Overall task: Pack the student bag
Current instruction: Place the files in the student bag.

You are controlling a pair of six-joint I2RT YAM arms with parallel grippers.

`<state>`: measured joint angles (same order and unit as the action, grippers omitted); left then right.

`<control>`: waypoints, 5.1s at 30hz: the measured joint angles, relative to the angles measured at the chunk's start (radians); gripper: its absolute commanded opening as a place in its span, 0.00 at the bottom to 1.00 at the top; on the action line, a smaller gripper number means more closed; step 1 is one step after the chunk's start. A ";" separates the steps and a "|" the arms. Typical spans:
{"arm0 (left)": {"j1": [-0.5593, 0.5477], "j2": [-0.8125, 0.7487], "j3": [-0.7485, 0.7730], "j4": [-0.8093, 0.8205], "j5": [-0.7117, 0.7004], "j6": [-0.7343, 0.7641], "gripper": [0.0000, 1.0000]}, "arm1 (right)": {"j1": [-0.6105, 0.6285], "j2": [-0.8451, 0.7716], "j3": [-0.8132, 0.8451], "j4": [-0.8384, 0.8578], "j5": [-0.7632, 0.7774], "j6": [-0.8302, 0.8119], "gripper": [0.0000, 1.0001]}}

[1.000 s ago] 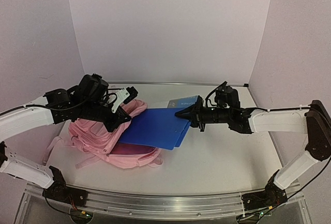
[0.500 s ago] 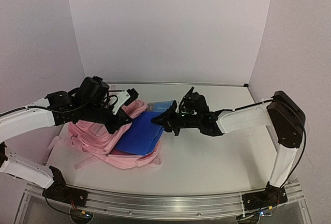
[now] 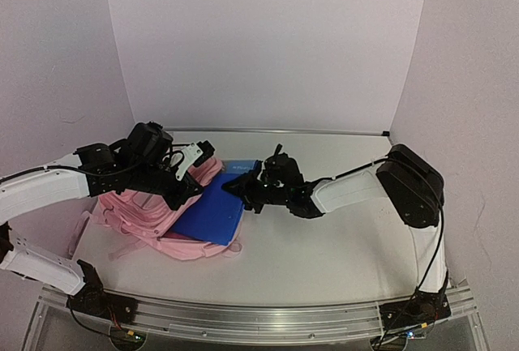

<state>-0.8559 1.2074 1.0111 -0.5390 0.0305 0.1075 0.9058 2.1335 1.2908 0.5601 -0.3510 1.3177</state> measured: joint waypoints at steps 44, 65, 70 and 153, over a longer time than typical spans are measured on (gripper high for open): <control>0.061 0.120 0.180 -0.081 0.124 -0.082 0.00 | 0.072 -0.068 -0.174 0.339 0.078 0.232 0.00; 0.075 0.183 0.214 -0.094 0.245 -0.091 0.00 | 0.146 0.131 -0.022 0.199 0.218 0.233 0.00; 0.084 0.194 0.222 -0.110 0.269 -0.110 0.00 | 0.152 0.161 0.033 0.179 0.231 0.229 0.00; 0.169 0.146 0.138 -0.007 0.490 -0.174 0.00 | -0.074 -0.006 0.056 -0.375 0.148 -0.503 0.03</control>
<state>-0.6873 1.3533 1.1492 -0.5461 0.5205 -0.0667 0.8315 2.1275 1.3465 0.1849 -0.2030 0.8143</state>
